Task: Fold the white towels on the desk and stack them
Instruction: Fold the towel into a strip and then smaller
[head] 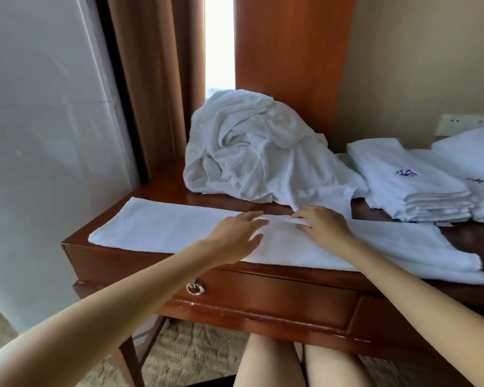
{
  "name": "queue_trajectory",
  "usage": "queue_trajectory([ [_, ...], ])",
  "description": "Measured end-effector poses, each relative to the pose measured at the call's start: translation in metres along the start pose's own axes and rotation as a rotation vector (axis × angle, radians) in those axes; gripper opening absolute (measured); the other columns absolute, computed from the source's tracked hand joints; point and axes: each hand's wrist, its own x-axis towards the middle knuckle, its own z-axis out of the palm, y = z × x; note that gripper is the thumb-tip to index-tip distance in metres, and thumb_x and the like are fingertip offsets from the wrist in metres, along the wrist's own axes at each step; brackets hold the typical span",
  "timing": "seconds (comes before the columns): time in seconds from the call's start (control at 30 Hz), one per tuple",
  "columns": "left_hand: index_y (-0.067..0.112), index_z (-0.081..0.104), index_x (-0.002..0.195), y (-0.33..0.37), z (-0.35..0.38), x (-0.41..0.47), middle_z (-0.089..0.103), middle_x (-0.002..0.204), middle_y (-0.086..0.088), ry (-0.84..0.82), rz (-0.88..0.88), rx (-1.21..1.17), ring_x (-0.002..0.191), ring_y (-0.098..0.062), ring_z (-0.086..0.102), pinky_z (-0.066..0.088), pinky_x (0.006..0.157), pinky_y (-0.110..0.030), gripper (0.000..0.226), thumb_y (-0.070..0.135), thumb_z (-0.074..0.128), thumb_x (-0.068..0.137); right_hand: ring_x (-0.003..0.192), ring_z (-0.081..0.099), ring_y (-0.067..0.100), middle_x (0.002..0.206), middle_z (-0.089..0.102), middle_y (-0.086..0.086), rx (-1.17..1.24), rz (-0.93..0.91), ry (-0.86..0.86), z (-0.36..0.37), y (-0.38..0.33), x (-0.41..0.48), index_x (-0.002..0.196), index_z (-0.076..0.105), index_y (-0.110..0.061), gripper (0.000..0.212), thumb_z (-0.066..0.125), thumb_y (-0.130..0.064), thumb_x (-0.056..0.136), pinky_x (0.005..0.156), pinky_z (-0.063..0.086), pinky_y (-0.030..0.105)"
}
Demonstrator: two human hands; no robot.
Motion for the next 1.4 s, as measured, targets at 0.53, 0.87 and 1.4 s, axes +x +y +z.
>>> queue_trajectory([
  [0.53,0.028,0.006,0.154,0.110,0.037,0.072,-0.011,0.162,-0.005,-0.145,-0.090,-0.014,0.149,-0.023,-0.011,-0.011,0.113,-0.060,0.068,0.062,0.020,0.097,0.104,0.060,0.009,0.110,0.067,-0.008,0.309,0.294,-0.066,-0.092,0.192,-0.082,0.104,0.070,-0.024,0.013,0.064,-0.020,0.093,0.086,0.046,0.027],
  [0.87,0.026,0.015,0.153,0.146,0.019,0.135,0.034,0.154,-0.003,0.004,0.035,-0.017,0.143,-0.023,0.029,-0.009,0.113,-0.064,0.060,0.050,0.031,0.101,0.070,0.050,0.022,0.079,0.050,0.040,0.795,0.581,0.328,-0.090,0.201,-0.090,0.079,0.054,0.016,0.042,0.061,-0.022,0.094,0.069,0.032,0.029],
  [1.4,0.019,0.000,0.155,0.180,0.067,0.119,-0.003,0.162,0.002,-0.145,0.081,-0.130,0.148,-0.013,-0.010,-0.009,0.119,-0.045,0.077,0.064,0.022,0.095,0.134,0.039,0.019,0.146,0.042,-0.002,0.006,0.229,0.059,-0.049,0.145,-0.078,0.139,0.049,-0.022,0.037,0.041,-0.023,0.103,0.104,0.033,0.032],
])
